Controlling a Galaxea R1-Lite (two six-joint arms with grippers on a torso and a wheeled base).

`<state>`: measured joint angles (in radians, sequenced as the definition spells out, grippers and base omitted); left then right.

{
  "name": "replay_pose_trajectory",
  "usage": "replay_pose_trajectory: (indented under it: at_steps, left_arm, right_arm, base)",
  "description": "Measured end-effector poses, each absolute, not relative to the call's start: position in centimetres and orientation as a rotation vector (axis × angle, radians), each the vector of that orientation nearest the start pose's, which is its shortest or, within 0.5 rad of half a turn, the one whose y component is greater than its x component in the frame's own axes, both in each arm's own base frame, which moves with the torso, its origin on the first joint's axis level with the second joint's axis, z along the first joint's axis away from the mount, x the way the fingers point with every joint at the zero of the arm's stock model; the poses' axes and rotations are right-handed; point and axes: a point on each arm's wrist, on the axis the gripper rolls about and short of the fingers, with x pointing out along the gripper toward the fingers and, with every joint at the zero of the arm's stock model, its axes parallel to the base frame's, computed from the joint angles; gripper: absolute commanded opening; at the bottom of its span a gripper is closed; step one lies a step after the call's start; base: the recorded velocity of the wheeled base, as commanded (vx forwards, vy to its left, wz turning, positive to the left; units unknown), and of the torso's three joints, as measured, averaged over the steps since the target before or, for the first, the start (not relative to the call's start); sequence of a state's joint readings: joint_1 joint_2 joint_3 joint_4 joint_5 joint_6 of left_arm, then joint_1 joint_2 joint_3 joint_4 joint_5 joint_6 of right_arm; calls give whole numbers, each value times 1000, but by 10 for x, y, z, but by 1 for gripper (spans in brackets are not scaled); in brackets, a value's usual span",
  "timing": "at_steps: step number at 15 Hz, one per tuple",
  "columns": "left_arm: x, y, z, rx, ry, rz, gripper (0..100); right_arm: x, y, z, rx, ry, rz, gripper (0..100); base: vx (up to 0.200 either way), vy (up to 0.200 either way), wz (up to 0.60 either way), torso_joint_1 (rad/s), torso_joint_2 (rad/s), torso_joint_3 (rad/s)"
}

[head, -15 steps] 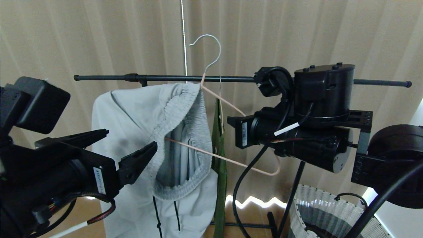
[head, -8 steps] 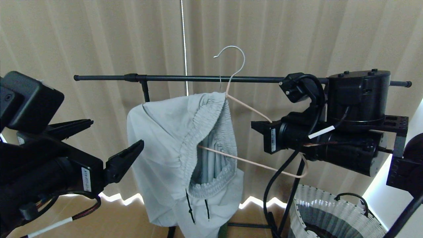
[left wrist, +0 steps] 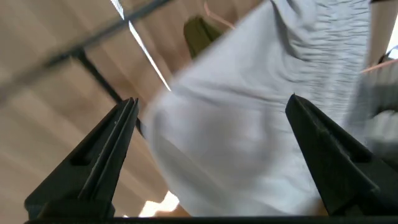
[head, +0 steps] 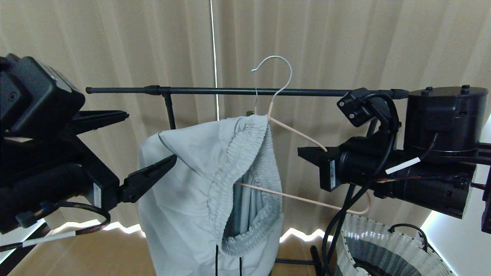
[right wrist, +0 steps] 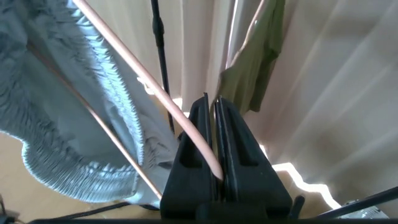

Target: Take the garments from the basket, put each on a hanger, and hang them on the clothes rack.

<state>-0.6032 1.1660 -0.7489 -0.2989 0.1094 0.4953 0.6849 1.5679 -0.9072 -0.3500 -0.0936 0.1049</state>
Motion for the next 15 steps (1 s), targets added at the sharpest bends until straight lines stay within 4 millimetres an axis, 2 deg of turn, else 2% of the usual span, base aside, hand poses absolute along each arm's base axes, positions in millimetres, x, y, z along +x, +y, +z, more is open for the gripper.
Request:
replay_pose_trajectory:
  at_steps: [3,9,15]
  left_arm:
    - [162,-95,265,609,-43,-567,100]
    - [186,-115,252,635,23,-612,100]
    - [197,-118,247,641,53,-604,100]
  right_arm:
    - [219,180,221,-32,315,595,0]
    - [208,194,221,-44,310,671,0]
    - [198,204,224,-56,269,761,0]
  base:
    - [0,0,0,0,0,0]
    - [0,0,0,0,0,0]
    - [0,0,0,0,0,0]
